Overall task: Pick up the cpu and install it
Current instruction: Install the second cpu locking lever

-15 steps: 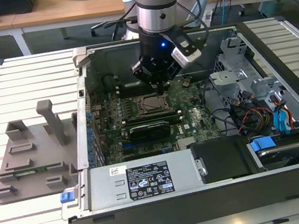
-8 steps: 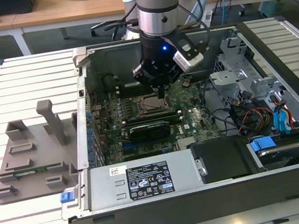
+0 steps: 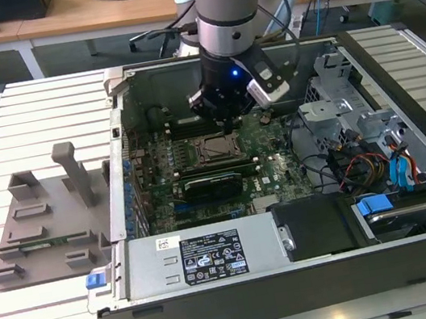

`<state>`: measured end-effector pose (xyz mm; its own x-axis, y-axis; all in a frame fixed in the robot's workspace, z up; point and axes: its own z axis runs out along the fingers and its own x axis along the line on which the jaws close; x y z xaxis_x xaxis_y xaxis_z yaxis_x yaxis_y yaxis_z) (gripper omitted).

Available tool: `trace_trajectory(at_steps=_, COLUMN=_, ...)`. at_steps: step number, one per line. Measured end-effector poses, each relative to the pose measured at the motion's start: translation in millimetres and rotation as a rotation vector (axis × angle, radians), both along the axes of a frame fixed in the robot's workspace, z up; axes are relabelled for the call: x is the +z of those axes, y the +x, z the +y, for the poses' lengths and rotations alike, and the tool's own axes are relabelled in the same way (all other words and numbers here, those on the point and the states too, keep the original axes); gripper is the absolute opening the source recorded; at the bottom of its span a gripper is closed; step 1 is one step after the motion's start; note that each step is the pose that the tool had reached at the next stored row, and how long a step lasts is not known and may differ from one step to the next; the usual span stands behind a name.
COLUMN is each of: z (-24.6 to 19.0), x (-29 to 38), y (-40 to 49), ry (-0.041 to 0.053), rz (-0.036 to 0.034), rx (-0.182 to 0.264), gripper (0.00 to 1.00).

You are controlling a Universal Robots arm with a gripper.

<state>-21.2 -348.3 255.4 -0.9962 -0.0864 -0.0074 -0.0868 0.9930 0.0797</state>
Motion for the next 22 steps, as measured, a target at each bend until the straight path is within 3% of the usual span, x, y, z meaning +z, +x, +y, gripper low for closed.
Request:
trace_trajectory(at_steps=4, z=-16.3, x=-1.5, y=-1.6, ry=0.0110, rz=0.0000, rx=0.000, gripper=0.11)
trace_trajectory(at_steps=6, z=-20.8, x=-4.3, y=-5.0, ry=0.0118, rz=0.0000, rx=0.000, gripper=0.11)
trace_trajectory(at_steps=11, z=-32.6, x=-20.0, y=-21.5, ry=0.0126, rz=0.0000, rx=0.000, gripper=0.11)
trace_trajectory(at_steps=19, z=-33.6, x=-36.6, y=-31.5, ry=0.0127, rz=0.0000, rx=0.001, gripper=0.11)
trace_trajectory(at_steps=22, z=-32.9, x=-41.1, y=-36.1, ry=0.0180, rz=0.0000, rx=0.003, gripper=0.11)
